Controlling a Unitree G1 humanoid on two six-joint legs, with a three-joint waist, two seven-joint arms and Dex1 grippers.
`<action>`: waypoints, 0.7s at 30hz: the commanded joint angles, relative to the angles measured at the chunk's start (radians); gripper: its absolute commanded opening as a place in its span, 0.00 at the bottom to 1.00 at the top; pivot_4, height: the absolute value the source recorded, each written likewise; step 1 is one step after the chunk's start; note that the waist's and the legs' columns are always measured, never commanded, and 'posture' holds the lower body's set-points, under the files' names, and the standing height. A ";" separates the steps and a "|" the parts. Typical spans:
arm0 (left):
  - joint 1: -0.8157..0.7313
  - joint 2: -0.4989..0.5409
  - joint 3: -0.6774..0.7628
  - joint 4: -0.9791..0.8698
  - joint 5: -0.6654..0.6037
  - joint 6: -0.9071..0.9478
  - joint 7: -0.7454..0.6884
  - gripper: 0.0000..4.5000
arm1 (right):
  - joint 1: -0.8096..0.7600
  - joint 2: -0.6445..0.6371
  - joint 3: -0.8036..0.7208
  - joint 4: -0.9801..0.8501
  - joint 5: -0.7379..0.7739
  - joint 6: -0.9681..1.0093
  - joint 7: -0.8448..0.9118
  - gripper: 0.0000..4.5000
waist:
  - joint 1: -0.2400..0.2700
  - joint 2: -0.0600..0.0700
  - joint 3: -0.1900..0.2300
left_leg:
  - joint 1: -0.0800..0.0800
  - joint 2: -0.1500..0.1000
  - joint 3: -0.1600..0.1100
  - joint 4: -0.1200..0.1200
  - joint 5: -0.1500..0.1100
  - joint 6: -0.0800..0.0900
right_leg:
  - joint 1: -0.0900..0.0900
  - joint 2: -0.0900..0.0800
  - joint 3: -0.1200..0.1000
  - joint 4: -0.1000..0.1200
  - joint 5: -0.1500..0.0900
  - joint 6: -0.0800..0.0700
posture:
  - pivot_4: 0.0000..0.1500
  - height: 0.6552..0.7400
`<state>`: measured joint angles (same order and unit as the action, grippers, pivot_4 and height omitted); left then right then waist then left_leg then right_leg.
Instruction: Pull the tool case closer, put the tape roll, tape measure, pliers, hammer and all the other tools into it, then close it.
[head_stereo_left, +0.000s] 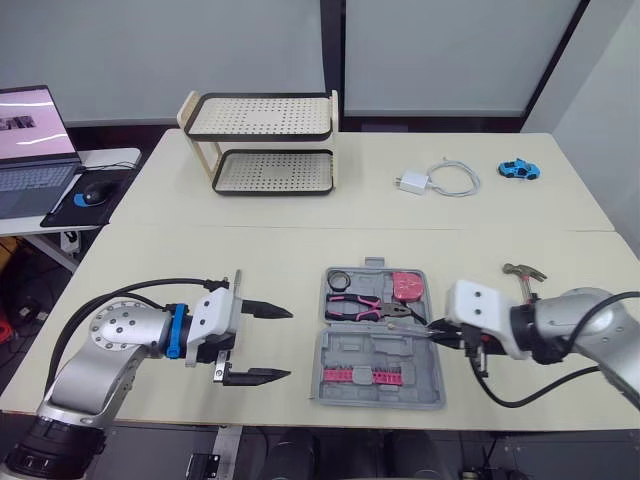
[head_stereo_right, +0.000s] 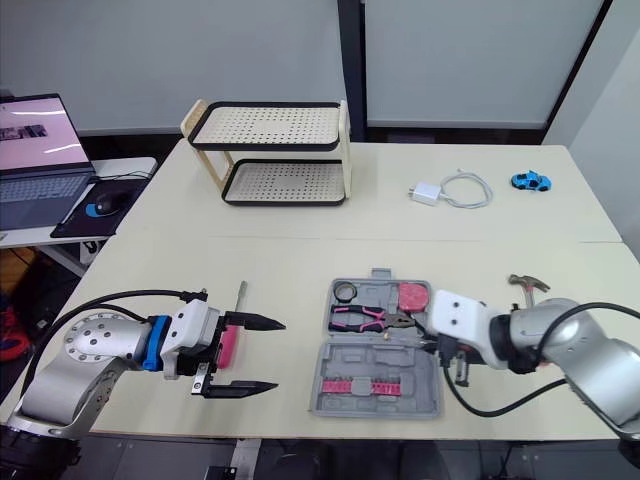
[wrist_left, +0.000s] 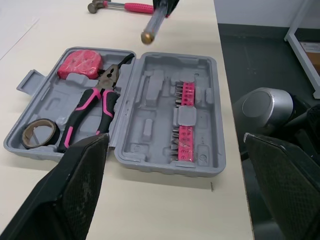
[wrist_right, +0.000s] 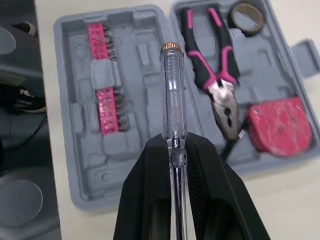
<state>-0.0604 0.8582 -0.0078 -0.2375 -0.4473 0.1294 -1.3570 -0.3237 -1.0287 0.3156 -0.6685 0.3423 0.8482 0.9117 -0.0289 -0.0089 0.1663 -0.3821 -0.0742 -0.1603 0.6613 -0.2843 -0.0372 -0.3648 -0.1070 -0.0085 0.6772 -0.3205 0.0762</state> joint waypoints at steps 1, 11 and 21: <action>-0.002 0.013 0.016 -0.032 0.001 -0.008 0.004 1.00 | -0.102 0.061 0.097 0.024 -0.051 0.042 -0.002 0.04 | -0.001 0.000 0.000 | 0.000 0.000 0.000 0.000 0.000 0.000 | 0.000 0.000 0.000 0.000 0.000 0.000 | 1.00 1.00; -0.006 0.018 0.001 -0.055 0.014 0.014 0.025 1.00 | -0.275 0.239 0.324 0.188 -0.216 0.031 -0.002 0.04 | -0.001 0.000 0.000 | -0.002 0.000 0.000 0.000 0.001 -0.001 | -0.004 0.000 0.001 0.002 0.000 0.000 | 1.00 1.00; -0.012 0.015 -0.011 -0.060 0.031 0.020 0.025 1.00 | -0.263 0.354 0.394 0.306 -0.316 -0.026 -0.015 0.04 | -0.001 0.000 0.000 | -0.002 0.000 0.000 0.000 0.002 -0.003 | -0.005 0.000 0.001 0.002 0.000 0.000 | 1.00 1.00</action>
<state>-0.0636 0.8623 -0.0155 -0.2691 -0.4186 0.1503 -1.3328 -0.5818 -0.6859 0.7102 -0.3601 0.0466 0.8460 0.9056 -0.0303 -0.0090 0.1664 -0.3840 -0.0747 -0.1607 0.6612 -0.2828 -0.0400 -0.3700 -0.1070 -0.0076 0.6795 -0.3204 0.0761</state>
